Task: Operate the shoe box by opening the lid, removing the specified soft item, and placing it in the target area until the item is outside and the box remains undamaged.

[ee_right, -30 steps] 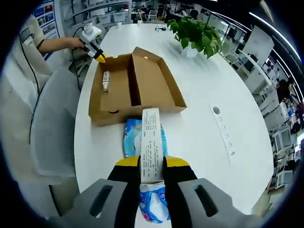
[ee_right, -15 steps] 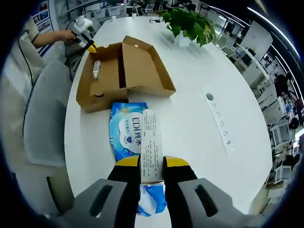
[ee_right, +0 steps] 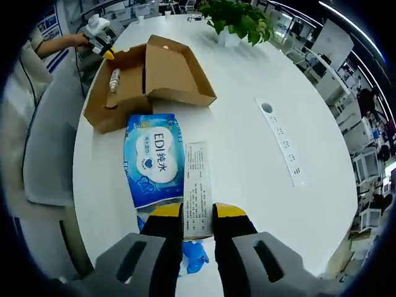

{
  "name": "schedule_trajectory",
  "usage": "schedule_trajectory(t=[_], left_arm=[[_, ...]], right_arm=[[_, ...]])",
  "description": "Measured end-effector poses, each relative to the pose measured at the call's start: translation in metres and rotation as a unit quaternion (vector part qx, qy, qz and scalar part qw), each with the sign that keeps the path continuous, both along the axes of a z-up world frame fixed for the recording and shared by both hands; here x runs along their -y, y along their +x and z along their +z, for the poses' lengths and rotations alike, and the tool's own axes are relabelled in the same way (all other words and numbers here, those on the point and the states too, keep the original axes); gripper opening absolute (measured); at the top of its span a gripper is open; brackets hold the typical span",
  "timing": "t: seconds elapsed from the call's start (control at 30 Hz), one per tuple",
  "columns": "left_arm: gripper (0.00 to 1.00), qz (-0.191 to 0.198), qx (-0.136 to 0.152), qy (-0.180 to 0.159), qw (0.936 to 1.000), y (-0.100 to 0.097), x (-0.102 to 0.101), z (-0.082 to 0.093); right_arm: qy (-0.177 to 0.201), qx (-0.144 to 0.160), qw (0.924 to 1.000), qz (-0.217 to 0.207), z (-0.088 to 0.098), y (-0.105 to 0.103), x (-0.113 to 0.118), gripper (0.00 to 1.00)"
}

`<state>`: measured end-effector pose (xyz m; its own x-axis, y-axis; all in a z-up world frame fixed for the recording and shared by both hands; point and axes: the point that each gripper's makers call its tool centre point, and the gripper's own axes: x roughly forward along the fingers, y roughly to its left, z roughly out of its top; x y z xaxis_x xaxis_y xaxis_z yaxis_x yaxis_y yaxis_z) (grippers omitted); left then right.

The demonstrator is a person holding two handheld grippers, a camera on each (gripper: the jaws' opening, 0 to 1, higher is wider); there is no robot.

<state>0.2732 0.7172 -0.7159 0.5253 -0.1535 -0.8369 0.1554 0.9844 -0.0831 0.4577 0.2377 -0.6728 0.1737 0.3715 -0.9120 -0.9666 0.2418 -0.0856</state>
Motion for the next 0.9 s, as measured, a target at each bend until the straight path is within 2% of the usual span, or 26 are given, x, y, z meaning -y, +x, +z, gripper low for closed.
schedule_trajectory(t=[0.37, 0.57, 0.67, 0.77, 0.9], left_arm=[[0.06, 0.000, -0.011, 0.007, 0.9999, 0.000, 0.000, -0.001], [0.06, 0.000, -0.014, 0.007, 0.9999, 0.000, 0.000, -0.001], [0.06, -0.001, -0.015, 0.008, 0.9999, 0.000, 0.000, -0.001], [0.06, -0.004, -0.018, 0.009, 0.9998, 0.000, 0.000, -0.001], [0.06, -0.006, -0.020, 0.009, 0.9997, 0.000, 0.000, -0.001]], right_arm=[[-0.019, -0.012, 0.9997, 0.002, -0.027, 0.007, 0.016, 0.16], [-0.061, -0.005, 0.9975, 0.035, -0.042, 0.004, 0.036, 0.16], [-0.070, -0.007, 0.9970, 0.033, -0.044, 0.003, 0.041, 0.16], [-0.096, -0.003, 0.9942, 0.048, -0.051, 0.004, 0.052, 0.16], [-0.104, -0.006, 0.9935, 0.047, -0.055, 0.003, 0.058, 0.16]])
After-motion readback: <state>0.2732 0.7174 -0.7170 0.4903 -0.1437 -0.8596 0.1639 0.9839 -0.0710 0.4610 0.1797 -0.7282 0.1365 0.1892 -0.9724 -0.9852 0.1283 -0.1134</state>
